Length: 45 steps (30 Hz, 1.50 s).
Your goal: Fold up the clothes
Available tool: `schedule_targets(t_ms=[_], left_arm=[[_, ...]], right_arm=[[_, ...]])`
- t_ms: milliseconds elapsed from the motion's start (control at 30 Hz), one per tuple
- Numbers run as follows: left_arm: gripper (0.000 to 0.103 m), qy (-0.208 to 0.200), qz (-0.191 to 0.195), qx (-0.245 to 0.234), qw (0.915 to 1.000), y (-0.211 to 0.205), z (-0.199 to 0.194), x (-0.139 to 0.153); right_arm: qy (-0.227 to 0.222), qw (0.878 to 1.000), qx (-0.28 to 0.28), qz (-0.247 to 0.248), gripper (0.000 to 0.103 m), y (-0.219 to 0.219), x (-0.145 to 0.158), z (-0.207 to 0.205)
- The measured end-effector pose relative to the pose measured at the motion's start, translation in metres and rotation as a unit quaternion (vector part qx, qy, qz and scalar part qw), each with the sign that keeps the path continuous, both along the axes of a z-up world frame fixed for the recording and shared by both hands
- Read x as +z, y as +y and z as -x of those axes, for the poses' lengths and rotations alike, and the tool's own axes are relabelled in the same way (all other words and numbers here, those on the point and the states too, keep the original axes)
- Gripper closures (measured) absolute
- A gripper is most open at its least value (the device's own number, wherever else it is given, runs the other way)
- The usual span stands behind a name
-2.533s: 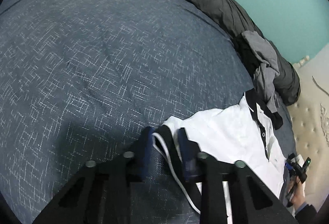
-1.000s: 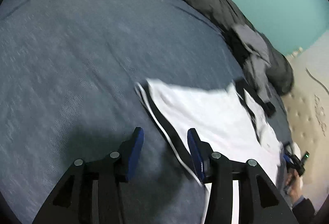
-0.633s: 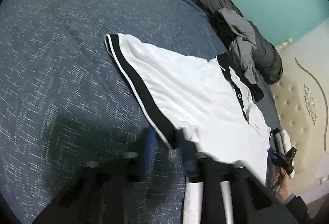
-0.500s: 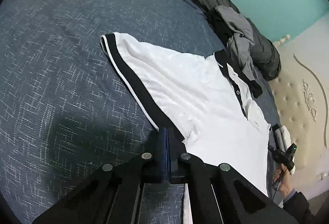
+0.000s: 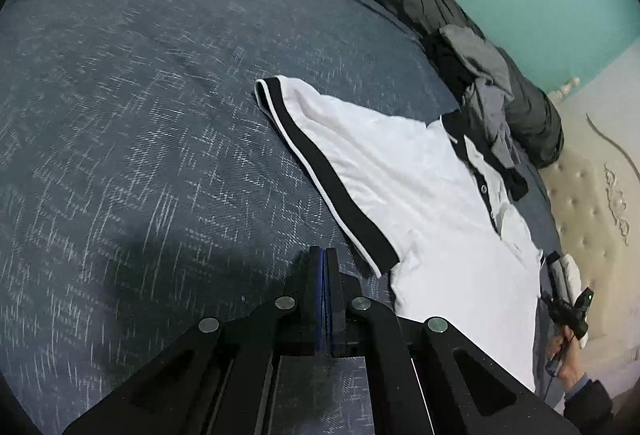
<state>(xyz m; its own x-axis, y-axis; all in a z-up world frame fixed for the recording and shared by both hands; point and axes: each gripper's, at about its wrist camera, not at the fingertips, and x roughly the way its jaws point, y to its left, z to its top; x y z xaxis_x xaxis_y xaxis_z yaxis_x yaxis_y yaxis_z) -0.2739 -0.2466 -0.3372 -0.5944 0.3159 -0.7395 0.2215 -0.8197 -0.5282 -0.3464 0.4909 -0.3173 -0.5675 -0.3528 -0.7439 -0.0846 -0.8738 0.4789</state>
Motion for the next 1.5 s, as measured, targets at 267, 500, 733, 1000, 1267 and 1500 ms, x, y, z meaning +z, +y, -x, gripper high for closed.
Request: schedule_targets(t_ms=[267,500,733,1000,1267,1500], left_arm=[[0.101,0.023,-0.005,0.012,0.9996,0.023,-0.041,0.008],[0.098,0.033,0.007,-0.016,0.9993,0.059,-0.072,0.016],[0.096,0.054,0.021,-0.032,0.9978,0.08,-0.097,0.023],[0.096,0.066,0.029,-0.024,0.9971,0.076,-0.106,0.02],[0.096,0.06,0.029,-0.026,0.9974,0.073,-0.099,0.01],[0.096,0.058,0.029,-0.026,0.9976,0.073,-0.098,0.007]], right_arm=[[-0.01,0.999,0.007,0.033,0.075,-0.006,0.007,-0.038],[-0.064,0.996,0.049,0.046,0.075,-0.013,0.01,-0.121],[-0.07,0.994,0.074,0.029,0.075,-0.027,0.013,-0.155],[-0.065,0.996,0.063,0.015,0.075,-0.046,0.008,-0.108],[-0.074,0.995,0.072,0.009,0.075,-0.066,-0.002,-0.081],[-0.077,0.994,0.073,0.014,0.101,-0.072,-0.012,-0.074]])
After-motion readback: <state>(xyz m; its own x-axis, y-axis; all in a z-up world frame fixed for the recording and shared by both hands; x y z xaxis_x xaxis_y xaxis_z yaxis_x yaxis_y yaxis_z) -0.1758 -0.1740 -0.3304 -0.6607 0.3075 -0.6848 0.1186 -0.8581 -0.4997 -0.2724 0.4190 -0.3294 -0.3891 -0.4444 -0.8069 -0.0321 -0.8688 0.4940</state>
